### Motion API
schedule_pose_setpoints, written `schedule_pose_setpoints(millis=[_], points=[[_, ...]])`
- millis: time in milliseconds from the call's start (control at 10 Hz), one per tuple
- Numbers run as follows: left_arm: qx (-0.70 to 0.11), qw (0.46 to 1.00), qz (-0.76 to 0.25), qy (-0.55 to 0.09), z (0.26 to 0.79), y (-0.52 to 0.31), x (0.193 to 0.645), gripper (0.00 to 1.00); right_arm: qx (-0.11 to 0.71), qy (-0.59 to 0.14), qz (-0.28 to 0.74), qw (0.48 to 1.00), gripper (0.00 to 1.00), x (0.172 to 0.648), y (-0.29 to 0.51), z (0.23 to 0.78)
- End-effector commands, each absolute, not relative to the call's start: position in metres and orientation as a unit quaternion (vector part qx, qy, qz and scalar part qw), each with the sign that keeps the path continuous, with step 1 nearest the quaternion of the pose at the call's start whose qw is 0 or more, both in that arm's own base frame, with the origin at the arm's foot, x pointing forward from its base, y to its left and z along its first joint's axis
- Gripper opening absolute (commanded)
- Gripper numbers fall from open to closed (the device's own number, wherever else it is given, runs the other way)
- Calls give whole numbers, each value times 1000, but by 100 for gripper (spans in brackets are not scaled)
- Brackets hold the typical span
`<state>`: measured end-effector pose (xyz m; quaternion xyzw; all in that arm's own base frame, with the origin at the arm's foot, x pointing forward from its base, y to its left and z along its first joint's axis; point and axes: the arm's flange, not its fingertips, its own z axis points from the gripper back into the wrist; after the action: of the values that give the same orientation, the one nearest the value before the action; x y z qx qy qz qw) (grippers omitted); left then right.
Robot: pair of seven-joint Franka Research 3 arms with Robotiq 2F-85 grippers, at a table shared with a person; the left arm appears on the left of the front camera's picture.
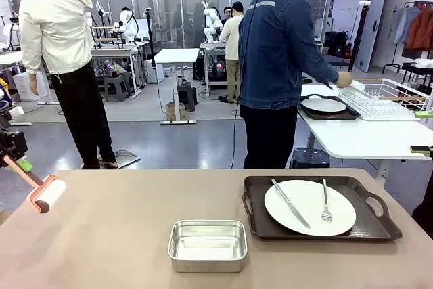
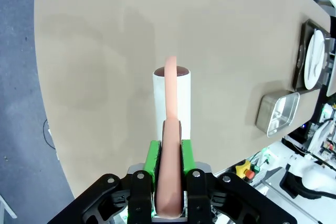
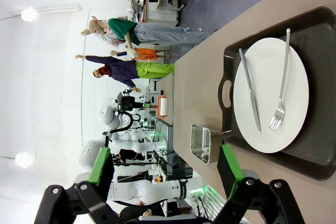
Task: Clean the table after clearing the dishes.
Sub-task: Place the Lint Roller back on top of the Airtight Container.
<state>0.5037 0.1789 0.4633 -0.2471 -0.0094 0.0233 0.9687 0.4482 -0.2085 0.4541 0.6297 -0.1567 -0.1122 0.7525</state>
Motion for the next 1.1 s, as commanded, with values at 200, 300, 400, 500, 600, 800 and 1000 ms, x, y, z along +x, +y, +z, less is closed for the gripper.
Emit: schedule_pose_setpoints(millis=[200,300,400,500,600,800,1000], points=[[-176,953,-244,22,523,57,534,21,632,-156,-111,751,100,446,-205,457],[-169,933,-318,10,544,17,532,21,632,-156,-111,751,100,446,-205,457],[-138,908,-396,5,564,-34,531,21,632,-156,-111,751,100,446,-205,457],[-125,873,-470,-1,578,-87,531,21,632,-156,-111,751,100,446,-205,457],[-102,835,-540,4,587,-141,527,21,632,-156,-111,751,100,446,-205,457],[-71,744,-665,2,597,-243,512,21,632,-156,-111,751,100,446,-205,457],[-48,668,-742,6,581,-316,489,21,632,-156,-111,751,100,446,-205,457]])
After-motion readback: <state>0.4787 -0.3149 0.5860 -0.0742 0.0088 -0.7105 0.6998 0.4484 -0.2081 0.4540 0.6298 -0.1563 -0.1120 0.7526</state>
